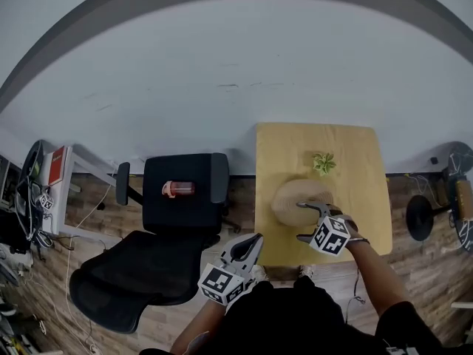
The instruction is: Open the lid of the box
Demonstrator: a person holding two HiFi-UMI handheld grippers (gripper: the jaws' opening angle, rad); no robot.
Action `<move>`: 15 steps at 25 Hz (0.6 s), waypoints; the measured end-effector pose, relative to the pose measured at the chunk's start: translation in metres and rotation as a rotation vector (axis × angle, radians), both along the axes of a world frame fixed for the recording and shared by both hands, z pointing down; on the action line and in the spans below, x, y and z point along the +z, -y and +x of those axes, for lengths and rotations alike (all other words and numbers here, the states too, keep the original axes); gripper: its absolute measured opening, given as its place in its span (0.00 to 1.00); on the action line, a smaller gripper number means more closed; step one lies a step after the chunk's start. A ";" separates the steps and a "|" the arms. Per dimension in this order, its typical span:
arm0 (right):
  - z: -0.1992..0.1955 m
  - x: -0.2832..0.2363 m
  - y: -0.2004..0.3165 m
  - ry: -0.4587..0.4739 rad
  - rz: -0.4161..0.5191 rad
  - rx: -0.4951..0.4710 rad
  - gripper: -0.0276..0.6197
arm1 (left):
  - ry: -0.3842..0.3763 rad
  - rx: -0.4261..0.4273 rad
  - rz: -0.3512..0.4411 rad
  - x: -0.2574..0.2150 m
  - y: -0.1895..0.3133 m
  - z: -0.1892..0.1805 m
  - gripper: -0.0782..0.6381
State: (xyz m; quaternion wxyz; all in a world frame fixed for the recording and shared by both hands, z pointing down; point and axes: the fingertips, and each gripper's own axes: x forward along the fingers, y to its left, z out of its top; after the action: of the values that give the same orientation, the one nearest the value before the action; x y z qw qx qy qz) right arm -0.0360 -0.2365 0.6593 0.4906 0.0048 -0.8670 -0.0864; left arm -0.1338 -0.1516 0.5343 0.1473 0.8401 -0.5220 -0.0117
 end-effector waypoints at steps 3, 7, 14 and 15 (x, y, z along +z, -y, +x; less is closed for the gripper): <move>0.002 0.015 0.004 -0.064 -0.014 -0.047 0.73 | 0.007 -0.032 -0.010 0.005 -0.001 0.002 0.14; 0.000 0.028 0.008 -0.112 -0.011 -0.102 0.71 | 0.003 -0.069 -0.020 0.010 0.002 0.007 0.14; 0.002 0.045 0.013 -0.191 -0.014 -0.154 0.65 | 0.023 -0.128 -0.006 0.004 0.007 0.008 0.14; 0.002 0.046 0.014 -0.198 -0.016 -0.163 0.63 | 0.051 -0.131 -0.003 0.003 0.007 0.008 0.14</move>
State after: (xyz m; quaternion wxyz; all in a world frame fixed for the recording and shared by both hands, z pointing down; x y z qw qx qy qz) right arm -0.0338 -0.2502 0.7053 0.5654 -0.0779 -0.8124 -0.1192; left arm -0.1257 -0.1591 0.5375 0.1342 0.8039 -0.5794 0.0011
